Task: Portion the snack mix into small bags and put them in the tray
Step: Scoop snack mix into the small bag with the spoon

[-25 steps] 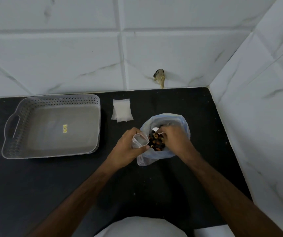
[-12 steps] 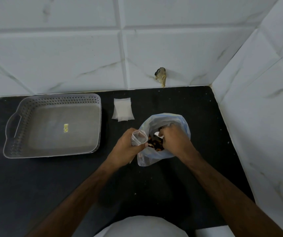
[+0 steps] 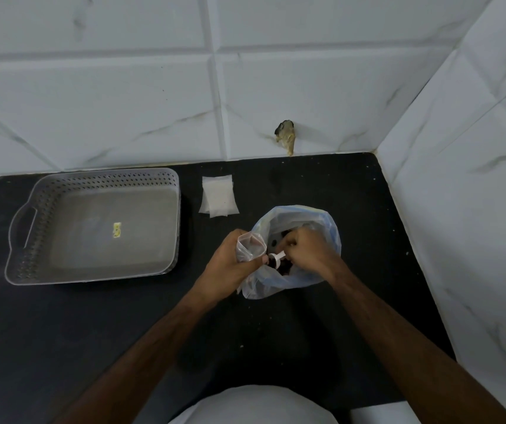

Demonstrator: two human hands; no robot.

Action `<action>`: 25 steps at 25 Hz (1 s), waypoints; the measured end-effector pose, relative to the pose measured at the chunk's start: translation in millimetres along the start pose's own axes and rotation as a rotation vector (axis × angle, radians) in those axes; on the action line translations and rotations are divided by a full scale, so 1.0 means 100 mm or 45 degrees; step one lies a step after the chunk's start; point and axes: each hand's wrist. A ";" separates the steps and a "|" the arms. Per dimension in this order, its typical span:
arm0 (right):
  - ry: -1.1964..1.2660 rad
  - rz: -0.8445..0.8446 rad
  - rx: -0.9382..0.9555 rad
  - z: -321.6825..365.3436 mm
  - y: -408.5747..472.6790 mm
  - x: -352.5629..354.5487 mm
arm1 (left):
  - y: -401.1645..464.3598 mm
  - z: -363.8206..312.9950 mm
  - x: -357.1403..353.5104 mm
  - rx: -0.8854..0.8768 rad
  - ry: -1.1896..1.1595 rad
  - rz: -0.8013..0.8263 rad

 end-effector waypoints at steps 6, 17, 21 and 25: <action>0.574 0.012 -0.204 -0.03 -0.06 -0.06 | 0.01 0.03 -0.01 -0.024 0.021 -0.009; 1.227 0.162 -0.406 0.00 -0.09 -0.02 | -0.04 0.05 0.10 -0.028 0.005 0.014; 1.283 0.150 -0.380 -0.02 -0.23 0.09 | -0.07 0.05 0.16 -0.118 0.148 -0.046; 1.276 0.083 -0.298 -0.08 -0.43 0.21 | -0.09 0.05 0.23 -0.193 0.214 -0.042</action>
Point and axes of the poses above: each hand's wrist, its own y-axis towards the middle knuckle, its own x-axis out of the back of the hand, z = x × y, and after that the axes turned 4 degrees about -z, right-handed
